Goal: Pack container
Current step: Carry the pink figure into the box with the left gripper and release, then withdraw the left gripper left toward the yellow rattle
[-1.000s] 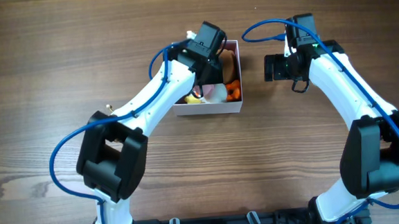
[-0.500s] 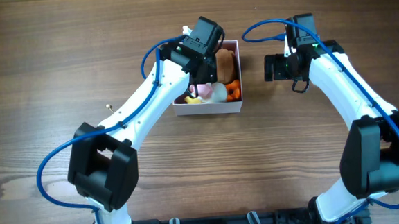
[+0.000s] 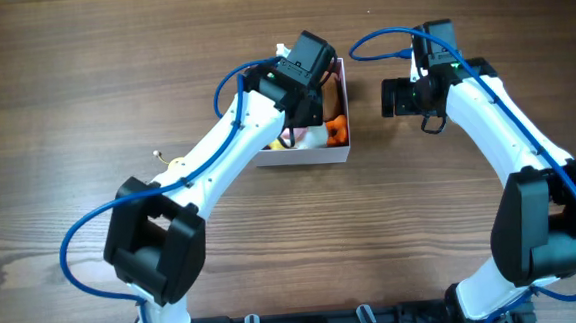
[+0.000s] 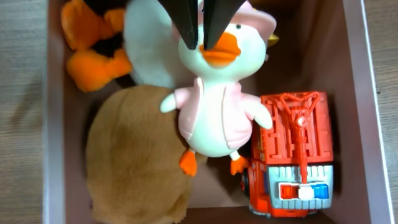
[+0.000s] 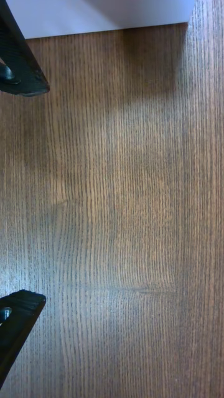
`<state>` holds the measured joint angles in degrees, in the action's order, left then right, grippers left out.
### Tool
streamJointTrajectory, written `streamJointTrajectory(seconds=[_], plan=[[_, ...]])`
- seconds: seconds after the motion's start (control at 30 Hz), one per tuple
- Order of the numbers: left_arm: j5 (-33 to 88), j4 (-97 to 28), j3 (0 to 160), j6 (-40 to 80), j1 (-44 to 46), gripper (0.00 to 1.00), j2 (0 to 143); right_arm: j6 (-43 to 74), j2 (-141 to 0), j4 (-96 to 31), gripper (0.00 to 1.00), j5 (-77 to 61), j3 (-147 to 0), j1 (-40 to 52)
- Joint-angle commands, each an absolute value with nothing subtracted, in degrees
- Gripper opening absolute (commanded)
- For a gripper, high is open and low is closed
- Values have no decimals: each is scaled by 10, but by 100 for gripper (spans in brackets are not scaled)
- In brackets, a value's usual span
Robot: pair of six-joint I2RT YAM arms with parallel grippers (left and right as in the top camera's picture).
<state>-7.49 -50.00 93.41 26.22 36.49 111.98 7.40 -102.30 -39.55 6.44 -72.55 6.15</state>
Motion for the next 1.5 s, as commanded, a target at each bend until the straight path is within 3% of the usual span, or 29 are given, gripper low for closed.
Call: streamJointTrajectory(seconds=[0.0, 0.3, 0.83, 1.03, 1.2, 1.33, 1.47], plan=[[-102, -497, 940, 264, 366, 5, 1148, 68, -1018, -394, 99, 61, -726, 60], [-102, -479, 940, 264, 366, 12, 1213, 68, -1018, -394, 100, 61, -726, 60], [-102, -478, 940, 259, 364, 10, 1217, 68, -1018, -394, 99, 61, -726, 60], [-111, -478, 942, 259, 364, 17, 1171, 68, -1018, -394, 100, 61, -726, 60], [-147, -483, 942, 257, 362, 38, 1104, 68, -1018, -394, 100, 61, -726, 60], [-149, -510, 942, 258, 346, 44, 1058, 68, -1018, -394, 99, 61, -726, 60], [-143, -577, 942, 289, 307, 43, 1030, 68, -1018, -394, 99, 61, -726, 60]])
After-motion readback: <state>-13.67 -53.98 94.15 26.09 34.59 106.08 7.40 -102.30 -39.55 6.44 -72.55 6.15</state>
